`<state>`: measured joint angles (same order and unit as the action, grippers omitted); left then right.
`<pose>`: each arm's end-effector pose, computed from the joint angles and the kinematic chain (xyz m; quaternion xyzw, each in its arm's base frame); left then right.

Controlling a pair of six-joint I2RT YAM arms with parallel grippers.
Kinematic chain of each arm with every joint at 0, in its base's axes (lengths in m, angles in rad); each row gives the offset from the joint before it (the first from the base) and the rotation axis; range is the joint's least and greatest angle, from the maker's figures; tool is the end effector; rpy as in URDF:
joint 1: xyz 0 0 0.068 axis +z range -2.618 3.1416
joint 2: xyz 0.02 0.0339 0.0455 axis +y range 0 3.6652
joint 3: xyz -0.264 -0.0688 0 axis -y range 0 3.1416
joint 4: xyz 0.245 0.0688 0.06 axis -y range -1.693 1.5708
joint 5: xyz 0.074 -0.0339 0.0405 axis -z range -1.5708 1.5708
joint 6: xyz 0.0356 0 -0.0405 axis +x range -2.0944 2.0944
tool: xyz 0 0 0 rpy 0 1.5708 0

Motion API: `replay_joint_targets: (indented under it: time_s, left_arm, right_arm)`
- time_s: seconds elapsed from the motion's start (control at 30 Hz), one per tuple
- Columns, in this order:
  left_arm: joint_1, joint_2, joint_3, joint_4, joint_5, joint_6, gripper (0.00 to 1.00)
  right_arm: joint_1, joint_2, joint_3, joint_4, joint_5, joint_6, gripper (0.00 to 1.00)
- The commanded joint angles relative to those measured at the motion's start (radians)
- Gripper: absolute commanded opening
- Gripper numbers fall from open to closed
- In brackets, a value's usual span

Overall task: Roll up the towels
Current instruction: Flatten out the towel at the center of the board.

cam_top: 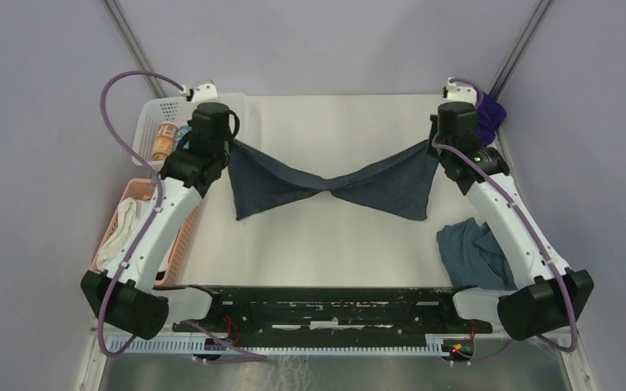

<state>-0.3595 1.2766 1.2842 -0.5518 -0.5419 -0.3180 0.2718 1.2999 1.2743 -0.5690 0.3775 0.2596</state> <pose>0.2661 -0.0804 0.3739 -0.1140 0.8419 0.0627 0.5237 0.2776 0.0637 0.3616 0.0827 0.8681 -0.0390 0.4880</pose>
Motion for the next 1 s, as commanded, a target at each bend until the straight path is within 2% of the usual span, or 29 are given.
replay_joint_targets:
  time_s: [0.0,0.23,0.4,0.53,0.73,0.83,0.97]
  left_arm:
    - [0.023,-0.086,0.127,0.013,-0.117,0.13,0.03]
    - [0.025,-0.256,0.13,-0.014,-0.165,0.128,0.03]
    - [0.025,-0.393,0.118,-0.082,-0.106,0.107,0.03]
    - [0.025,-0.466,0.104,-0.153,-0.06,0.082,0.03]
    - [0.025,-0.449,0.019,-0.188,-0.024,0.046,0.03]
    - [0.025,-0.365,-0.079,-0.103,0.015,0.034,0.03]
    - [0.026,-0.172,-0.14,0.02,0.027,0.039,0.03]
  right_arm:
    - [-0.031,-0.111,0.06,0.012,0.139,-0.03,0.0]
    - [-0.033,-0.343,0.016,-0.038,0.196,-0.042,0.0]
    - [-0.032,-0.473,0.016,-0.128,0.107,-0.046,0.0]
    - [-0.033,-0.517,0.022,-0.197,0.051,-0.049,0.0]
    - [-0.033,-0.461,-0.007,-0.227,0.067,-0.019,0.0]
    - [-0.032,-0.349,-0.062,-0.155,0.092,-0.008,0.0]
    - [-0.039,-0.138,-0.094,-0.042,0.14,-0.014,0.01]
